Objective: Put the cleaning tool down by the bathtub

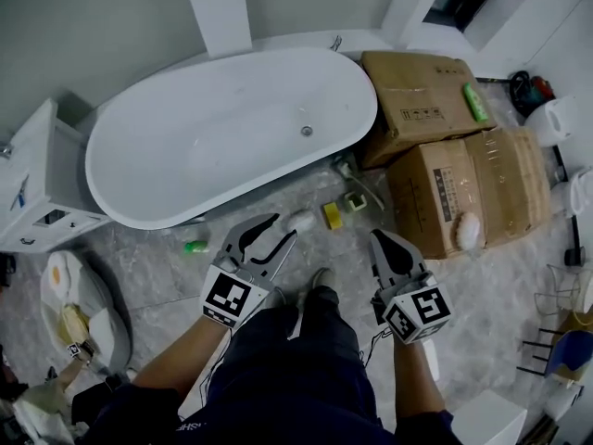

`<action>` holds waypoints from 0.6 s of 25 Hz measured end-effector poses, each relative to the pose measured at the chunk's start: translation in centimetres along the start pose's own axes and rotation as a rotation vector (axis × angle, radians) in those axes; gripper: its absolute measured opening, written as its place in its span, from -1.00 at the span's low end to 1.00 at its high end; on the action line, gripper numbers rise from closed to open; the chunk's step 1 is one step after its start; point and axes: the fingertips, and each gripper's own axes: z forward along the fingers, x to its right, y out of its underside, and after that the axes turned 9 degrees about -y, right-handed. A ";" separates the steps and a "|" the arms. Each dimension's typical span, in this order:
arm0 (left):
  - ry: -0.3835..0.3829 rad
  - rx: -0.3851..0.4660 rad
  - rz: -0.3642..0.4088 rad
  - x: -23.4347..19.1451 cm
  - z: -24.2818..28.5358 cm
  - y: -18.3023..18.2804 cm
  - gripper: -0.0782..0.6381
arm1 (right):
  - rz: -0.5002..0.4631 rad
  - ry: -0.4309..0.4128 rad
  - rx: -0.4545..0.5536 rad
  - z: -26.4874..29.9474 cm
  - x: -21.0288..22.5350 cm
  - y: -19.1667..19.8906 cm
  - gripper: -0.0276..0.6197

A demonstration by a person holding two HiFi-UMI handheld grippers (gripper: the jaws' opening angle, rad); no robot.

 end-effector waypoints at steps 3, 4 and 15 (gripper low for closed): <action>-0.007 0.018 0.018 0.4 -2.1 -2.1 -0.31 | -0.013 -0.004 0.020 -1.3 -1.6 -1.5 -0.91; -0.008 0.025 0.022 0.4 -2.7 -2.7 -0.31 | -0.016 -0.005 0.023 -1.7 -2.0 -1.9 -0.91; -0.039 0.079 0.033 -0.3 -5.5 -6.2 -0.31 | -0.054 -0.022 0.066 -2.8 -4.1 -5.5 -0.91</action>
